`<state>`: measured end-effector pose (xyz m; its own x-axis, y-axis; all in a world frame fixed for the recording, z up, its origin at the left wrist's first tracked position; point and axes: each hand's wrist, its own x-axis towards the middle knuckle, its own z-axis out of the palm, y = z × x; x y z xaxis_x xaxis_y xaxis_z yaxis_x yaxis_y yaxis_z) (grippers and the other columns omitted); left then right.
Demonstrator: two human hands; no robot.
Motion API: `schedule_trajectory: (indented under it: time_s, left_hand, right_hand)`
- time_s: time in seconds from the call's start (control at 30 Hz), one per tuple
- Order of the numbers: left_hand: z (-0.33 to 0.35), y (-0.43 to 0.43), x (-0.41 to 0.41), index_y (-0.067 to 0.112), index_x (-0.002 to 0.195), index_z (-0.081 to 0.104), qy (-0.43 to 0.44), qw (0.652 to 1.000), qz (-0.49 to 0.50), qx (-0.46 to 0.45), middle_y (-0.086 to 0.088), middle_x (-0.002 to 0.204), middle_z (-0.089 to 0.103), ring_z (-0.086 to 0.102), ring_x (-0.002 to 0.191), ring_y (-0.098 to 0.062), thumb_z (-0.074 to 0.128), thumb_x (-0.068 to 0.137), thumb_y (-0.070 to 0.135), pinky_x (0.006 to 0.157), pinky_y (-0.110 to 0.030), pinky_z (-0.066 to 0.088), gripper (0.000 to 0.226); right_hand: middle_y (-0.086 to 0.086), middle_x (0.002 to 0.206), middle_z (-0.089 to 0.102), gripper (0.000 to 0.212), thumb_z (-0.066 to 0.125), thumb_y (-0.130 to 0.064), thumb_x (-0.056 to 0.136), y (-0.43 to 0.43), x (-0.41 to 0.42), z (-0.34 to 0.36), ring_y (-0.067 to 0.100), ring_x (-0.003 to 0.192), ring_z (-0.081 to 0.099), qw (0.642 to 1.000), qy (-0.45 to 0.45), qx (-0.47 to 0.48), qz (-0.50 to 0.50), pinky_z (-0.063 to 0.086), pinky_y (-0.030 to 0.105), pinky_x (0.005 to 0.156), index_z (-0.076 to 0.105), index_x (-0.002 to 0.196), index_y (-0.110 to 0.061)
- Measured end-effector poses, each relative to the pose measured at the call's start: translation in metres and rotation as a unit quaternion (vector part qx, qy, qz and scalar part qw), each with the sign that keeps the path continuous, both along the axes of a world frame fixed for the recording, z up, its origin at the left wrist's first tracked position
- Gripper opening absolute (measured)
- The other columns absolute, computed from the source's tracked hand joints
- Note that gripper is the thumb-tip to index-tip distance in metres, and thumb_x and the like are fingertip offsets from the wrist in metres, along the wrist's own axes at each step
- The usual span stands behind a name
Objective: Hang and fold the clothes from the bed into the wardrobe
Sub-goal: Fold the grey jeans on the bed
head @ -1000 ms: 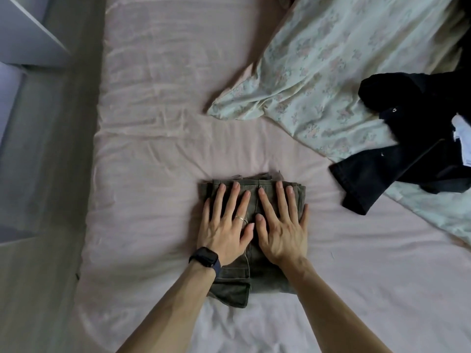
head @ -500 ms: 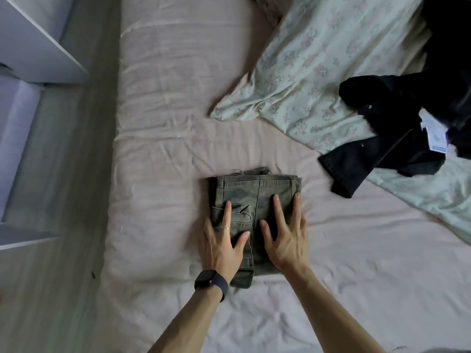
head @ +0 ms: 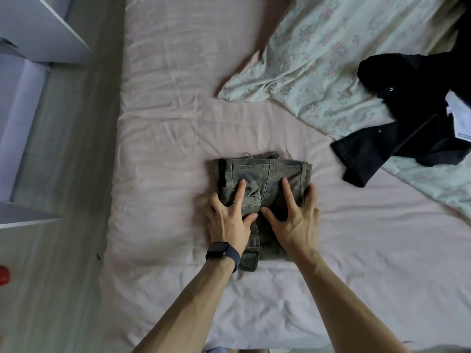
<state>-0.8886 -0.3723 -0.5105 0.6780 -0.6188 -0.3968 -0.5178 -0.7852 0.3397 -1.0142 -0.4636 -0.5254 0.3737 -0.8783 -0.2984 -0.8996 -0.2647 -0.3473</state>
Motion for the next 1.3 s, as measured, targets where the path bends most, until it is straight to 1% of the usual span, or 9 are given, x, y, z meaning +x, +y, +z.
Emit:
schedule_trajectory:
  time_s: [0.17,0.33,0.43,0.57,0.73,0.87,0.93,1.13,1.3]
  left_hand:
    - [0.002,-0.005,-0.004,0.055,0.152,0.013,0.009,0.999,0.028,0.014,-0.018,0.14,0.027,0.048,0.109,-0.037,0.068,0.085,0.055,0.097,-0.043,0.043,0.087]
    - [0.001,-0.009,-0.005,0.064,0.148,0.004,0.032,0.997,0.063,0.033,-0.016,0.14,0.029,0.051,0.107,-0.039,0.069,0.084,0.058,0.089,-0.045,0.049,0.092]
    - [0.0,-0.005,-0.001,0.066,0.146,0.009,0.047,0.996,0.076,-0.008,-0.015,0.137,0.033,0.054,0.109,-0.038,0.074,0.079,0.056,0.089,-0.045,0.051,0.094]
    - [0.004,0.0,0.002,0.065,0.141,0.023,0.063,0.99,0.105,-0.076,-0.01,0.13,0.036,0.056,0.109,-0.031,0.084,0.071,0.048,0.093,-0.041,0.051,0.094]
    - [0.045,-0.002,-0.001,0.058,0.14,0.036,0.056,0.977,0.139,-0.149,-0.007,0.129,0.038,0.053,0.116,-0.028,0.088,0.068,0.04,0.102,-0.035,0.045,0.09]
    - [0.113,0.001,0.0,0.061,0.14,0.031,0.005,0.976,0.151,-0.156,-0.006,0.128,0.036,0.046,0.117,-0.03,0.083,0.071,0.047,0.091,-0.034,0.046,0.087]
    - [0.174,0.007,0.007,0.062,0.14,0.031,-0.025,0.967,0.172,-0.185,-0.005,0.13,0.035,0.045,0.117,-0.031,0.083,0.072,0.048,0.087,-0.035,0.046,0.086]
    - [0.343,0.039,0.03,0.051,0.144,0.039,-0.078,0.919,0.217,-0.321,-0.008,0.128,0.036,0.052,0.119,-0.03,0.086,0.071,0.037,0.104,-0.035,0.043,0.088]
    - [0.501,0.107,0.048,0.048,0.145,0.041,-0.2,0.87,0.22,-0.394,-0.007,0.13,0.037,0.047,0.122,-0.024,0.087,0.071,0.039,0.108,-0.027,0.034,0.088]
  right_hand:
    - [0.011,0.159,0.011,0.089,0.055,-0.079,0.08,0.016,0.008,0.006,0.047,0.115,0.045,0.998,0.026,0.024,-0.054,0.053,0.053,0.084,0.0,0.148,-0.065]
    - [0.013,0.148,0.024,0.088,0.056,-0.078,0.081,0.007,0.004,0.007,0.044,0.113,0.049,0.998,0.002,0.04,-0.038,0.051,0.049,0.088,0.004,0.15,-0.062]
    - [0.015,0.143,0.028,0.086,0.057,-0.075,0.083,0.01,0.004,0.007,0.041,0.109,0.048,0.999,-0.002,0.021,-0.034,0.053,0.049,0.085,0.004,0.15,-0.062]
    - [0.016,0.138,0.031,0.081,0.057,-0.072,0.085,0.013,0.004,0.016,0.037,0.107,0.048,1.0,-0.005,-0.008,-0.013,0.055,0.047,0.082,0.015,0.152,-0.056]
    - [0.02,0.14,0.034,0.079,0.058,-0.069,0.087,0.003,0.004,0.059,0.037,0.107,0.048,0.998,-0.019,-0.052,0.036,0.055,0.045,0.08,0.024,0.154,-0.047]
    - [0.021,0.144,0.031,0.077,0.05,-0.071,0.09,-0.004,0.014,0.126,0.036,0.105,0.048,0.992,-0.019,-0.098,0.08,0.052,0.043,0.08,0.019,0.155,-0.046]
    - [0.022,0.145,0.031,0.076,0.048,-0.071,0.09,-0.003,0.026,0.185,0.037,0.105,0.048,0.985,-0.044,-0.125,0.113,0.051,0.043,0.082,0.018,0.156,-0.046]
    - [0.028,0.144,0.035,0.072,0.05,-0.068,0.091,0.012,0.067,0.35,0.042,0.106,0.05,0.949,-0.149,-0.221,0.168,0.051,0.047,0.085,0.027,0.155,-0.044]
    - [0.029,0.141,0.04,0.068,0.055,-0.065,0.092,0.068,0.098,0.501,0.043,0.104,0.051,0.898,-0.281,-0.282,0.189,0.053,0.047,0.078,0.035,0.153,-0.042]
